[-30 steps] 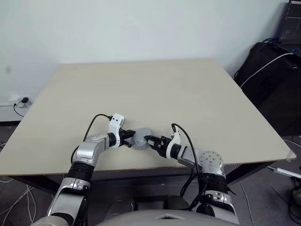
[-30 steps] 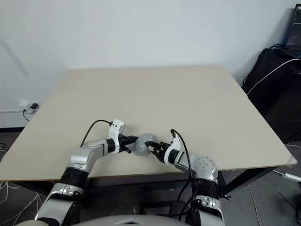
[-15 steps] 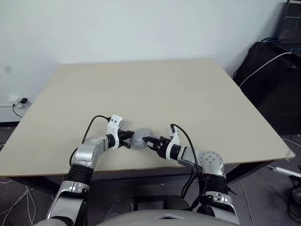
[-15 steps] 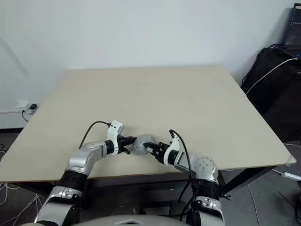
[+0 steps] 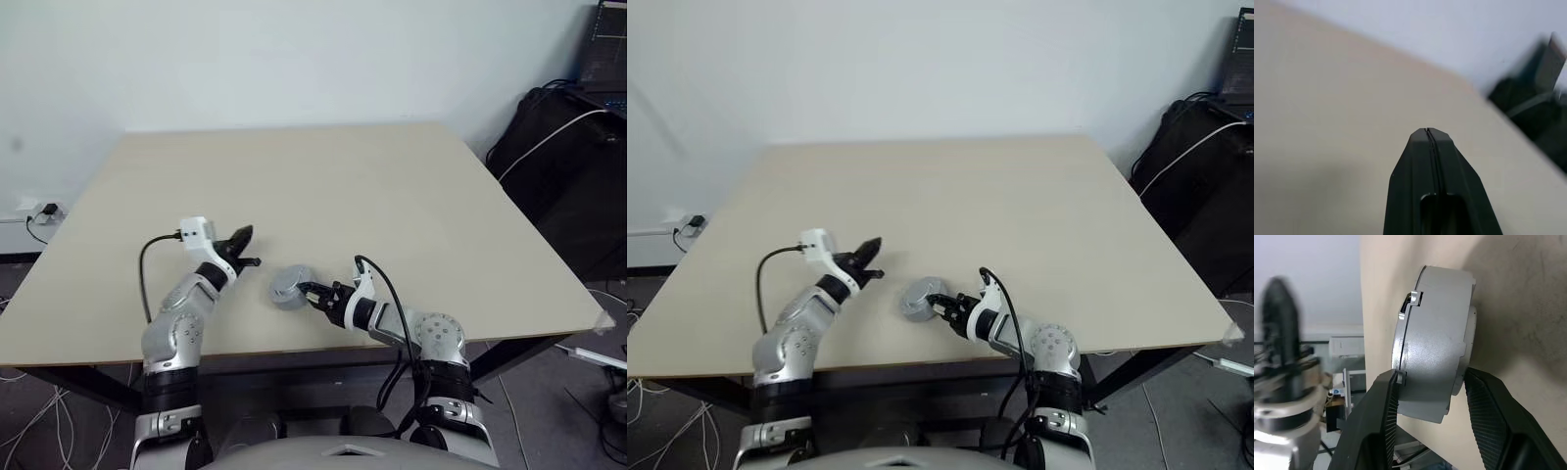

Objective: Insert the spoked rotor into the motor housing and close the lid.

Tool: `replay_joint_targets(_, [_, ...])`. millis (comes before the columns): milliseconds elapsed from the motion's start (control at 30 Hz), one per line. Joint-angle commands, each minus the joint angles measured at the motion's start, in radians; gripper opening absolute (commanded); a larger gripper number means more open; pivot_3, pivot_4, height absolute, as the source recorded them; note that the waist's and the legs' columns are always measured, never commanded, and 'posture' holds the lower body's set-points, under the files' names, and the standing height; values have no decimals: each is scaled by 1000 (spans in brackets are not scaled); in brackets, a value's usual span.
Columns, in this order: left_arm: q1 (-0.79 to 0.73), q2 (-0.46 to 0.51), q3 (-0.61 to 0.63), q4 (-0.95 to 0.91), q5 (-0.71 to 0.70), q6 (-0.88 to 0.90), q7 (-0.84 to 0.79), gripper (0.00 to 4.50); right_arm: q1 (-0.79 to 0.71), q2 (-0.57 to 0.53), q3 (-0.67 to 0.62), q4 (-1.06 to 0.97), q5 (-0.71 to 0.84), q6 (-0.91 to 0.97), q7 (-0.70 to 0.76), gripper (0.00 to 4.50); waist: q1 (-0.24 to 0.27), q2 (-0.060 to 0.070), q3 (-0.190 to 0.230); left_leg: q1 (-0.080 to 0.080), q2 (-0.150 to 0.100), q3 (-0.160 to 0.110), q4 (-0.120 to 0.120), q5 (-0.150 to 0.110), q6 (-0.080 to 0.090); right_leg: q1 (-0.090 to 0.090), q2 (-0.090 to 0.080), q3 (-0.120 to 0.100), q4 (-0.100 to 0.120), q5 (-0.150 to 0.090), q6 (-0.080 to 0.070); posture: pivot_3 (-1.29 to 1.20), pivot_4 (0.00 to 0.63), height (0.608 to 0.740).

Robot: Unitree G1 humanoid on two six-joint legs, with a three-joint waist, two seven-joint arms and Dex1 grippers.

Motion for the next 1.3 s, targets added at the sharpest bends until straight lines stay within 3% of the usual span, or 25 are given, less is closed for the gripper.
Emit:
replay_joint_targets(33, [83, -57, 23, -143, -70, -80, 31, 0, 29, 102, 12, -27, 23, -19, -12, 1776, 0, 0, 0, 0, 0, 0, 0, 0, 0, 0, 0, 0, 0, 0, 0, 0, 0, 740])
replay_joint_targets(400, [381, -144, -31, -193, -275, -58, 29, 0, 27, 108, -3, -56, 105, -23, 33, 1775, 0, 0, 9, -1, 0, 1, 1, 0, 0, -1, 3, 0, -1, -3, 4, 0, 0, 740])
replay_joint_targets(800, [493, -159, -99, -150, -546, -28, 83, 0, 24, 104, 1, -92, 178, -45, 98, 1775, 0, 2, 13, -4, 1, 2, 1, -2, 2, -4, 2, 0, -1, -3, 0, 0, 0, 740])
replay_joint_targets(900, [504, -158, -109, -144, -620, -10, 73, 577, 20, 102, 5, -104, 197, -44, 106, 1775, 0, 2, 14, -4, 1, 2, 1, -2, 2, -4, 2, 0, -1, -5, 2, 0, 0, 740])
replay_joint_targets(1300, [527, -158, -150, -139, -830, 21, 61, 4498, 2, 79, 22, -106, 225, -40, 113, 1775, 0, 2, 14, -5, 1, 2, 0, -2, 2, -5, 2, 0, -1, -5, -4, 0, 0, 740])
